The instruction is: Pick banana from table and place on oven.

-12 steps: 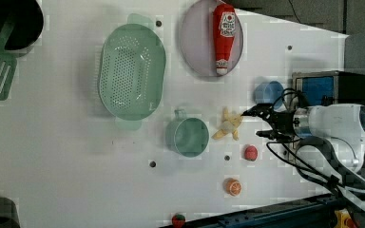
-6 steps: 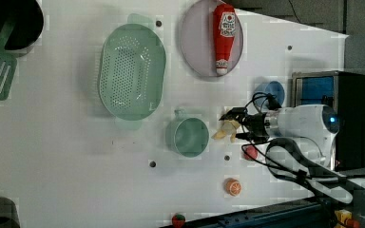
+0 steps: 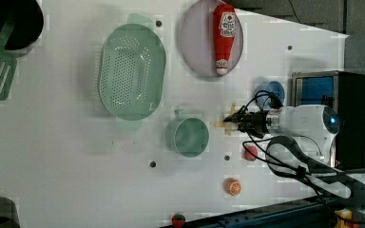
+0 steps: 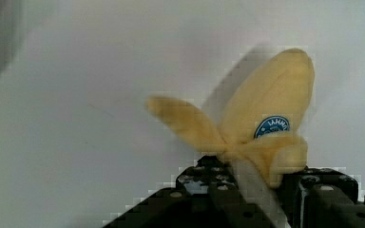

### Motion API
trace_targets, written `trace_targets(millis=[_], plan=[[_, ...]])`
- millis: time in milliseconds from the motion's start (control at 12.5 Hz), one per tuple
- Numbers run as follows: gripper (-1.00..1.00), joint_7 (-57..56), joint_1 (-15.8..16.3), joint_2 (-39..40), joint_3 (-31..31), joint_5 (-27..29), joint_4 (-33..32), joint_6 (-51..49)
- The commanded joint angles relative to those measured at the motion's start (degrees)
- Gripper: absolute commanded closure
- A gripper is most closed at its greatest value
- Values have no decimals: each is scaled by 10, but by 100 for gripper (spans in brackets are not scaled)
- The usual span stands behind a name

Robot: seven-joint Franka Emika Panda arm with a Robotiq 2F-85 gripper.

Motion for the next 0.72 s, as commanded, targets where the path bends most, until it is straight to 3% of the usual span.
trace_targets(millis=[80, 400, 720], plan=[[53, -7, 6, -20, 8, 6, 4, 11], [53, -7, 7, -127, 12, 6, 11, -66], [53, -7, 6, -281, 6, 9, 79, -266]])
